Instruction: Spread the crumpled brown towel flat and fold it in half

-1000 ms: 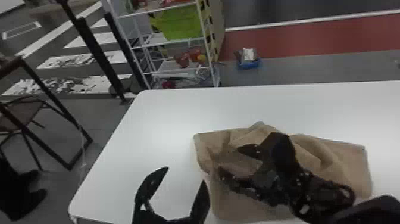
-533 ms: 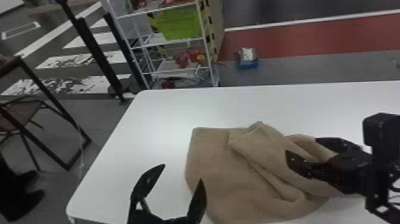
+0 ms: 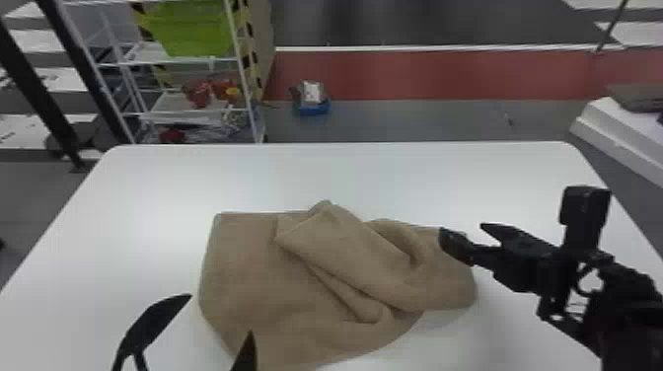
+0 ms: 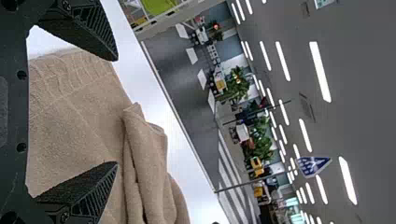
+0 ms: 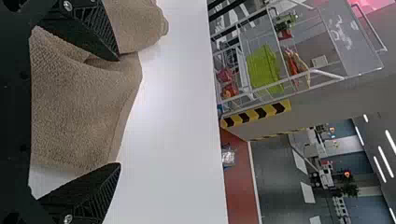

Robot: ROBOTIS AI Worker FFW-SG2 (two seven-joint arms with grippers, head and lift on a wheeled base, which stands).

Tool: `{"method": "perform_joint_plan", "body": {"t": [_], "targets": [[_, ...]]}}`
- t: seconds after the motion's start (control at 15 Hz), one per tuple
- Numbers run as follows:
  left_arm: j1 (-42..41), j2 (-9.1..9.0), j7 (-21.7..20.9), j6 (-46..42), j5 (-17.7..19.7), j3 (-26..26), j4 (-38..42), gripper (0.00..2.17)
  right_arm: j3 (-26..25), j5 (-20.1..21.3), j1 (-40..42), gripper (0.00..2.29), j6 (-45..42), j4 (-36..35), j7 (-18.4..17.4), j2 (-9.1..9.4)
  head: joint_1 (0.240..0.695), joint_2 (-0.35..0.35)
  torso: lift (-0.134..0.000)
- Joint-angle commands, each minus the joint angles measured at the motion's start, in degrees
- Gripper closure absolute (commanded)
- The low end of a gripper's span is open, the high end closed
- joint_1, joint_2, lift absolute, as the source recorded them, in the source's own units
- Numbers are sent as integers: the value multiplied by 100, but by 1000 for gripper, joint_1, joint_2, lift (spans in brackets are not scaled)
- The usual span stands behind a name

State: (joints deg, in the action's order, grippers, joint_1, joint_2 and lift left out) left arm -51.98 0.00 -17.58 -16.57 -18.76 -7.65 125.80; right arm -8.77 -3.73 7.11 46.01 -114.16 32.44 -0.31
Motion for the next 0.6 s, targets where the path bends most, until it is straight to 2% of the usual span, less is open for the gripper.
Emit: {"method": "perform_joint_plan", "body": {"t": [0.0,0.2,0.33,0.4,0.53], "targets": [[-14,-15,-114,388,-392,-131,164,124,-204,-14,-184,76,142,96,8,-4,695,24,-134],[13,-15,-808,458,-497,-351,208,130,-591,-14,-500,76,440,333,-36,5,695,5,-134],[57,-15,-887,581,-506,-377,234,130,-837,-32,-685,76,581,517,-106,5,695,-30,-134],[92,-15,-931,581,-533,-404,234,130,-1004,-199,-755,76,528,605,-106,5,695,-41,-134],[171,-15,-1081,792,-761,-395,234,134,-1215,-216,-852,76,212,843,-115,-4,695,-62,-134]]}}
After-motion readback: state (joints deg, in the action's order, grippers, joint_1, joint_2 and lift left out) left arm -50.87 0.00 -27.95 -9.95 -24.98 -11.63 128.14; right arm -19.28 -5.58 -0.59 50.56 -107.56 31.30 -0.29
